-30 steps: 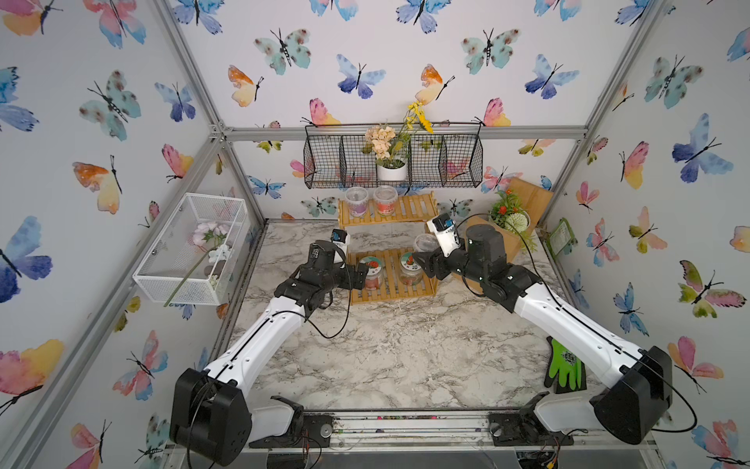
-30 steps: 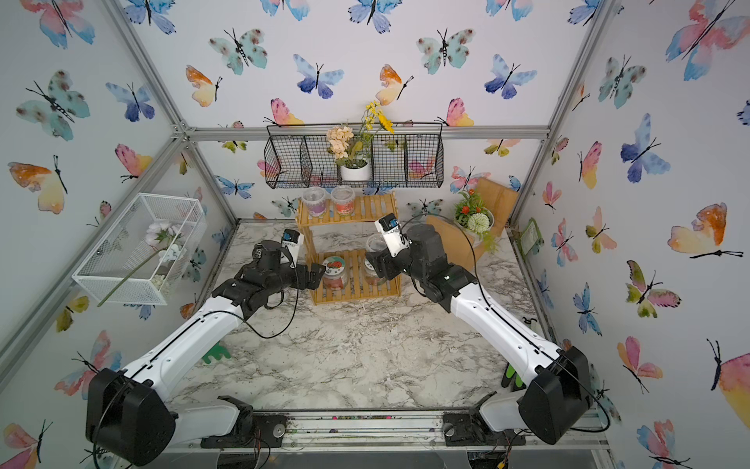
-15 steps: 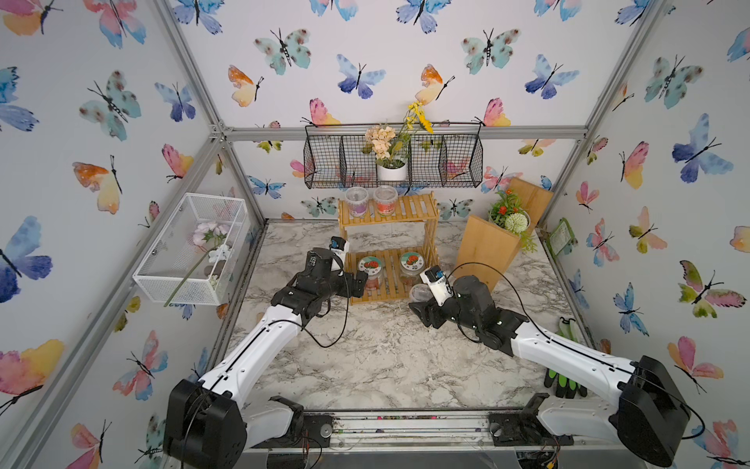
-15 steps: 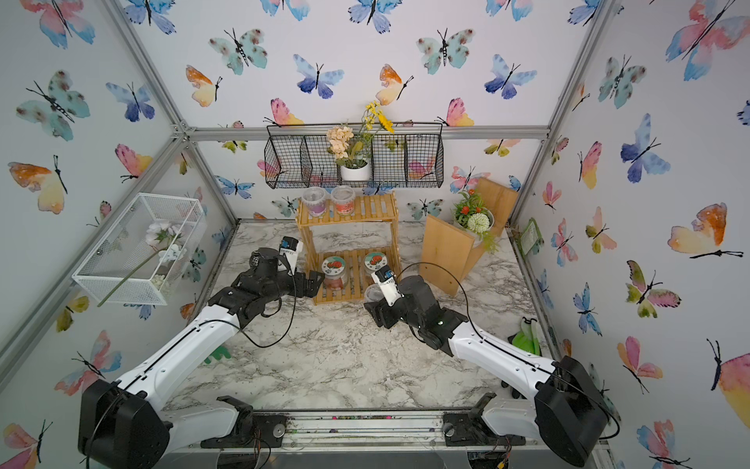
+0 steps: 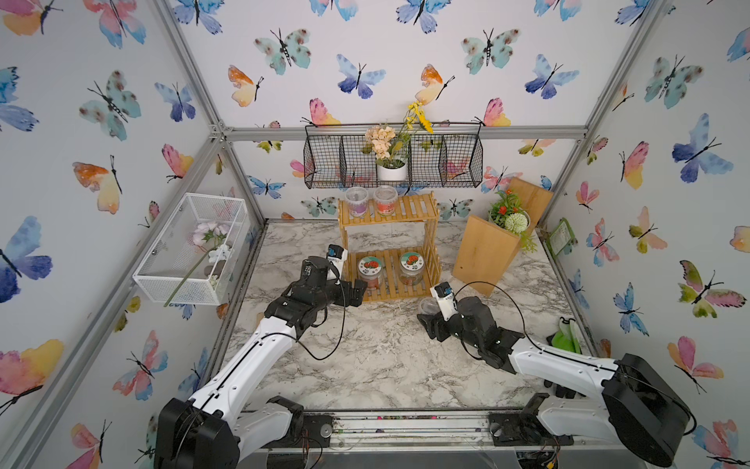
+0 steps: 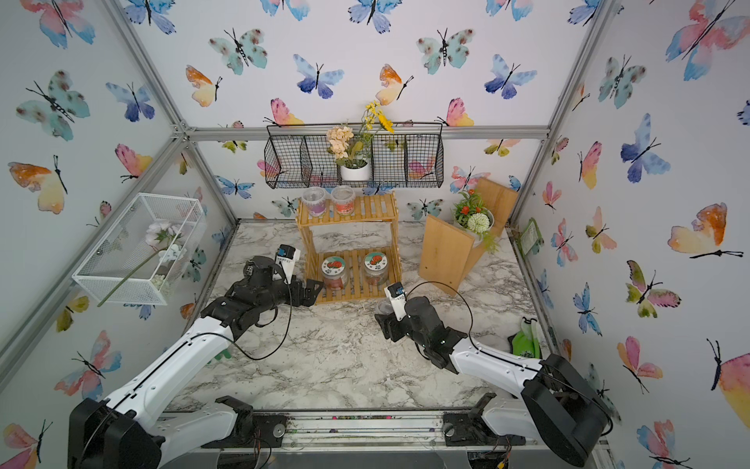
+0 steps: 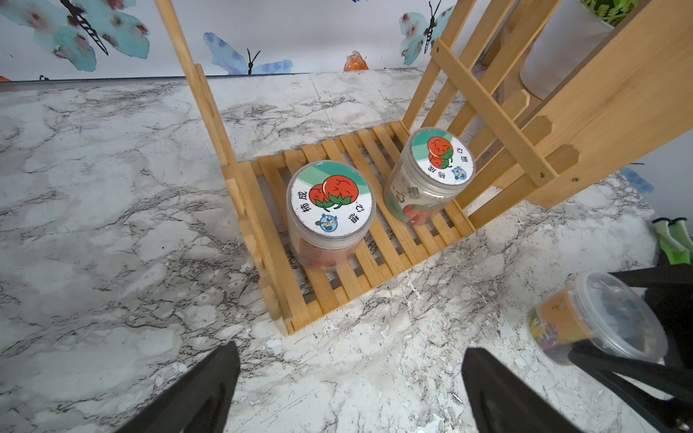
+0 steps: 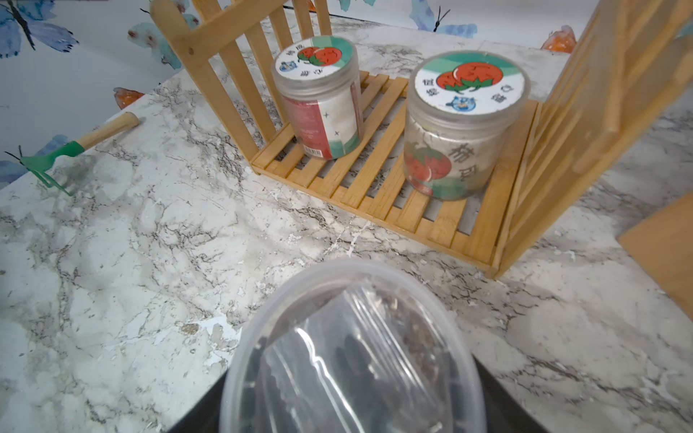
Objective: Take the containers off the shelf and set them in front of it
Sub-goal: Place the container at the center of the board.
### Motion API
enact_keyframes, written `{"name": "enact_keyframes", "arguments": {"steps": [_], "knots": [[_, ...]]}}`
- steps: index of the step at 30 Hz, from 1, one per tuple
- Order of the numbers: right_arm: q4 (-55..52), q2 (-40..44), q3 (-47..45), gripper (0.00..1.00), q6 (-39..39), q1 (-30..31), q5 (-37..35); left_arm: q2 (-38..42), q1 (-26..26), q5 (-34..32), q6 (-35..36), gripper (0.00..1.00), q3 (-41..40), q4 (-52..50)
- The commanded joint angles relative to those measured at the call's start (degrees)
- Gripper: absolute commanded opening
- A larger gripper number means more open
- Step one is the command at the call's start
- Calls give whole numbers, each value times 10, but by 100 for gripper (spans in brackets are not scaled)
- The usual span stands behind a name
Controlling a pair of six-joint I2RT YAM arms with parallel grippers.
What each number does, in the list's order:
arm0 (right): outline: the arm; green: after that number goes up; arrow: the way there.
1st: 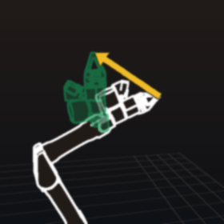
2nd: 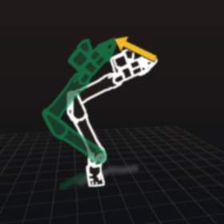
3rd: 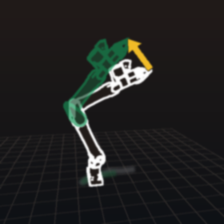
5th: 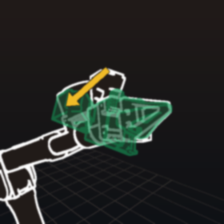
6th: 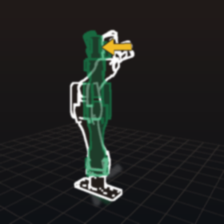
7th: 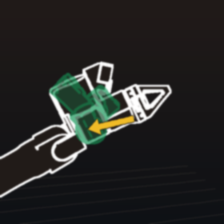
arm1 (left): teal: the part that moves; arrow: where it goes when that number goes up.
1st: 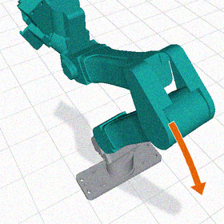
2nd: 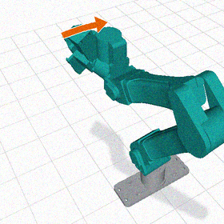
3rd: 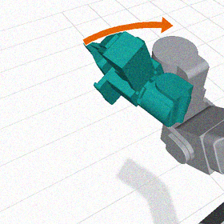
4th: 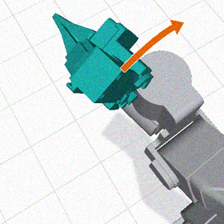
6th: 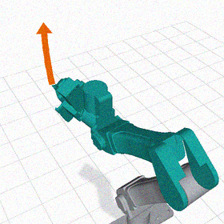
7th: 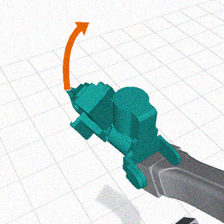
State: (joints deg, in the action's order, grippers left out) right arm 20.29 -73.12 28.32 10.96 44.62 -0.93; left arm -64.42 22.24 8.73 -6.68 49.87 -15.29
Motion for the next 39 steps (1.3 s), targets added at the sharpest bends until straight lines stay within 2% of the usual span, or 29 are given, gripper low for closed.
{"name": "enact_keyframes", "arguments": {"steps": [1, 11, 25, 28, 39], "knots": [[68, -29, -13, 46, 7, 2, -36, 10, 2, 16, 2, 99, 2, -13], [141, -102, -25, 46, -2, 2, -89, 6, 1, 7, 14, 99, 14, -25], [171, -167, -27, 48, -3, 2, -120, 12, 2, -1, 17, 99, 17, -32], [174, -176, -29, 53, -1, 2, -121, 13, 2, -2, 15, 99, 17, -33], [154, -159, -32, 83, -2, 2, -120, 13, 2, -5, 13, 99, 16, -23]]}}
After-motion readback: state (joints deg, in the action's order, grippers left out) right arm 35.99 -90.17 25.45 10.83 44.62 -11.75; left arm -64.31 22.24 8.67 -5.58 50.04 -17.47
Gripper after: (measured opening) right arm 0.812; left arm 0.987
